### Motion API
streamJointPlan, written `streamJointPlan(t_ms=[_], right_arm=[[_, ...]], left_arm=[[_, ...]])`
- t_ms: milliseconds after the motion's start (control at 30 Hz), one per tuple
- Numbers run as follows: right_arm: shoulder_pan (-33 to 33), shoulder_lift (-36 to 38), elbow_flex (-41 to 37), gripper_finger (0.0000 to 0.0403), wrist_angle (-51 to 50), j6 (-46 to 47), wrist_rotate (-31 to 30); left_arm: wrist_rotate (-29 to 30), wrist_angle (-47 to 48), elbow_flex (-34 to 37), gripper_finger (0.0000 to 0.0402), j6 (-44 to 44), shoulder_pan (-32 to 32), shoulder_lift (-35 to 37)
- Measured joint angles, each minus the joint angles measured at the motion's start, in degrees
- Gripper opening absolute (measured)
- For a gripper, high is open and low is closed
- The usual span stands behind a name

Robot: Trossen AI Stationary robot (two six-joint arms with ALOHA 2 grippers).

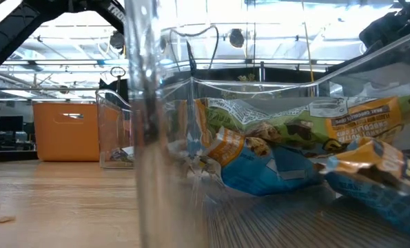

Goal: Pick and place Granola Bars by type
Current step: Put the red granola bar into the orange bin

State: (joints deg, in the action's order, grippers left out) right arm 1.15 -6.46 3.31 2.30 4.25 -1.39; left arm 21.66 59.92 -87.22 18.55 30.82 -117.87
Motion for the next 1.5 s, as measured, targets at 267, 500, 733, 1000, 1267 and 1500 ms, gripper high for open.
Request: streamJointPlan(t_ms=[267, 500, 733, 1000, 1267, 1500], right_arm=[[0.00, 0.02, 0.02, 0.0089, -0.02, -0.02, 0.00], [-0.02, 0.00, 0.01, 0.0089, -0.01, -0.02, 0.00], [-0.02, 0.00, 0.02, 0.0089, -0.02, -0.02, 0.00], [-0.02, 0.00, 0.01, 0.0089, 0.00, 0.00, 0.00], [-0.02, 0.02, 0.01, 0.0089, -0.02, -0.02, 0.00], [0.00, 0.02, 0.01, 0.0089, 0.00, -0.02, 0.00]], left_arm=[[5.56, -0.09, 0.00, 0.0007, 0.19, -6.28, 10.16], [10.43, -0.18, 0.00, 0.0006, 1.00, -13.89, 24.69], [13.12, -0.11, 0.00, 0.0006, 0.54, -22.29, 36.56], [13.20, 1.68, 0.00, 0.0006, -1.68, -25.65, 44.94], [10.93, 2.72, 7.24, 0.0006, -0.56, -23.64, 51.95], [2.18, -6.19, 23.11, 0.0006, -0.62, -15.13, 64.01]])
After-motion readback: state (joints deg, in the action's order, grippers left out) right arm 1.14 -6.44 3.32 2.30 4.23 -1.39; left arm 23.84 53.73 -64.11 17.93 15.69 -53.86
